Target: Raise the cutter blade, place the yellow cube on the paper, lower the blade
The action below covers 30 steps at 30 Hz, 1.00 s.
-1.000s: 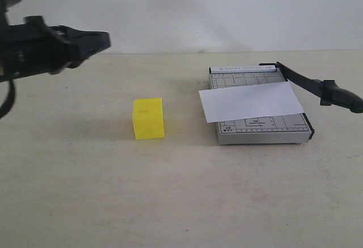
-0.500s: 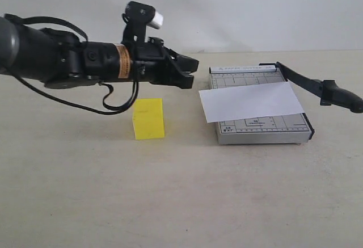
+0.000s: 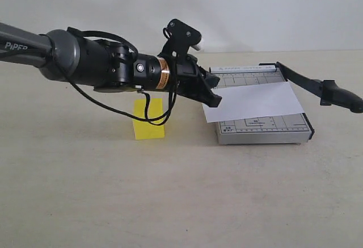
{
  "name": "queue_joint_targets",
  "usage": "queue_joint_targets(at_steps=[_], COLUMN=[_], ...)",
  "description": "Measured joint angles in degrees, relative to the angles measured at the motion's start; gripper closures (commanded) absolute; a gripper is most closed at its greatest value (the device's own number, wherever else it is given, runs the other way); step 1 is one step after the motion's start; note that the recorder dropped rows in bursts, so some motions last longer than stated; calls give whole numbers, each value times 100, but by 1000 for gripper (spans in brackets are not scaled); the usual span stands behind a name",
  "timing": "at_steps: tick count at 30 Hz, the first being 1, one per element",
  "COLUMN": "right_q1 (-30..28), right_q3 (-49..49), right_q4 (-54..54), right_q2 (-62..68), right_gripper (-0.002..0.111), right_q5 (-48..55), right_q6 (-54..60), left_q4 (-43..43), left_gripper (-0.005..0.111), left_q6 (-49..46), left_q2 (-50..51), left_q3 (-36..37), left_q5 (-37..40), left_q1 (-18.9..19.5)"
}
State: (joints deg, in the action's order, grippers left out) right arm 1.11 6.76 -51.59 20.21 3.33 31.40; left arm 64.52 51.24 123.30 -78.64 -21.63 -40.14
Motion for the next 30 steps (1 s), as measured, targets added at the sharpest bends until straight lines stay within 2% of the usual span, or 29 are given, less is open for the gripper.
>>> queue_joint_targets(at_steps=[8,13,16,30], right_q1=[0,0,0,0], right_q3=[0,0,0,0], right_q4=[0,0,0,0], right_q2=[0,0,0,0], right_gripper=[108,108,108,108], right_q5=[0,0,-11,-146], right_q6=[0,-13,-13,-13], left_q4=[-21,-21,-21,-21], left_gripper=[102,102,102,102], left_q6=[-34,-34,-57,-57], left_q2=[359,798,997,1155], left_q3=[-753,-1304,-1370,-1375], left_q5=[3,13,13,55], left_q1=[-13,-218,-326,-330])
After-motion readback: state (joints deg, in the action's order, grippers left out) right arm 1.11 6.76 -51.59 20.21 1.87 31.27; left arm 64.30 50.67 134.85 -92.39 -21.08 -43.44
